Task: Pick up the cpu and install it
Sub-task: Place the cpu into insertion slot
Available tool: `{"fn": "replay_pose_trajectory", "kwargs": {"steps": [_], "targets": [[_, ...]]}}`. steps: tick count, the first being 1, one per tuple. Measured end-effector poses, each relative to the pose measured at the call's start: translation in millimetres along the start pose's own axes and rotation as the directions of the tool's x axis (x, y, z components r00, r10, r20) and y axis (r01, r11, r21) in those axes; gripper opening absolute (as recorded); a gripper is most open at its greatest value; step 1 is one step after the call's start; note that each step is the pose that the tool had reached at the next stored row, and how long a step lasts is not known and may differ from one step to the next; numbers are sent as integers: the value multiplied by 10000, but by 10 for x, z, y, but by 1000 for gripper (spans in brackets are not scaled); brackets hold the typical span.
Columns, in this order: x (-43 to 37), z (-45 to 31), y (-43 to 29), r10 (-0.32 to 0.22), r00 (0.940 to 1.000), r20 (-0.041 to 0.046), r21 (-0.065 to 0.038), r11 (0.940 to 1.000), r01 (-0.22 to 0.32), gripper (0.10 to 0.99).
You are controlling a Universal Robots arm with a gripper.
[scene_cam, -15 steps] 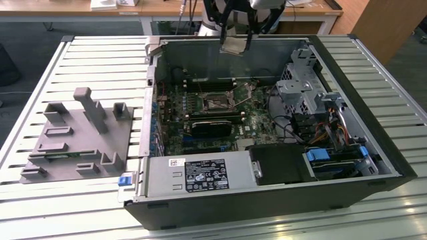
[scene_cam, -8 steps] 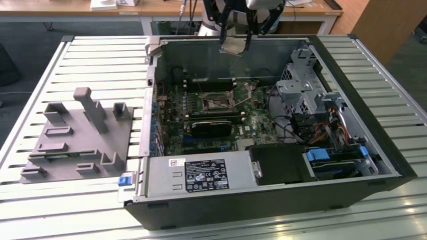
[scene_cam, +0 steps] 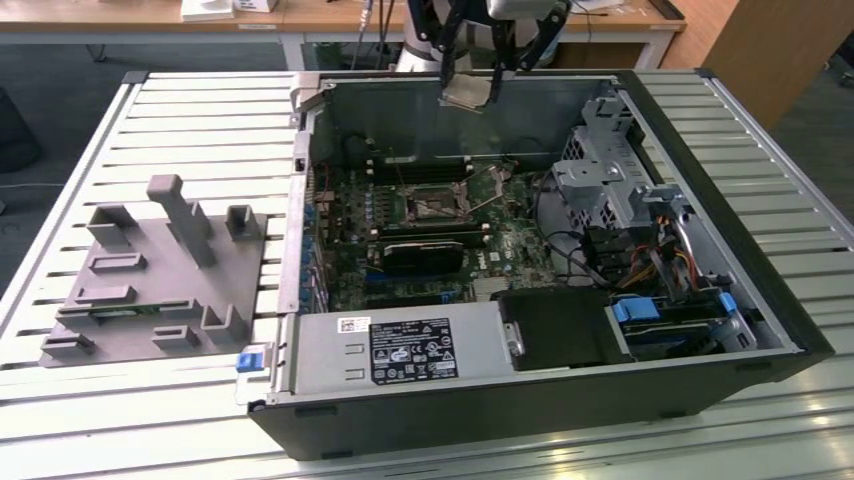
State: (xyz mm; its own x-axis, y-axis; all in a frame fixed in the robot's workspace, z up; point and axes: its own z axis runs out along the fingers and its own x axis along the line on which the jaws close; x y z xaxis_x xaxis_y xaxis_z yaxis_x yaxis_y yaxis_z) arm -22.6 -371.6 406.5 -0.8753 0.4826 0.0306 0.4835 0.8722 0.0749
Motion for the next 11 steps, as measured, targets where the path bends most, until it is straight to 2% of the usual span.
{"fn": "replay_pose_trajectory", "kwargs": {"steps": [11], "targets": [[0,3,0,611,9981,45,-20,9981,-611,533]]}}
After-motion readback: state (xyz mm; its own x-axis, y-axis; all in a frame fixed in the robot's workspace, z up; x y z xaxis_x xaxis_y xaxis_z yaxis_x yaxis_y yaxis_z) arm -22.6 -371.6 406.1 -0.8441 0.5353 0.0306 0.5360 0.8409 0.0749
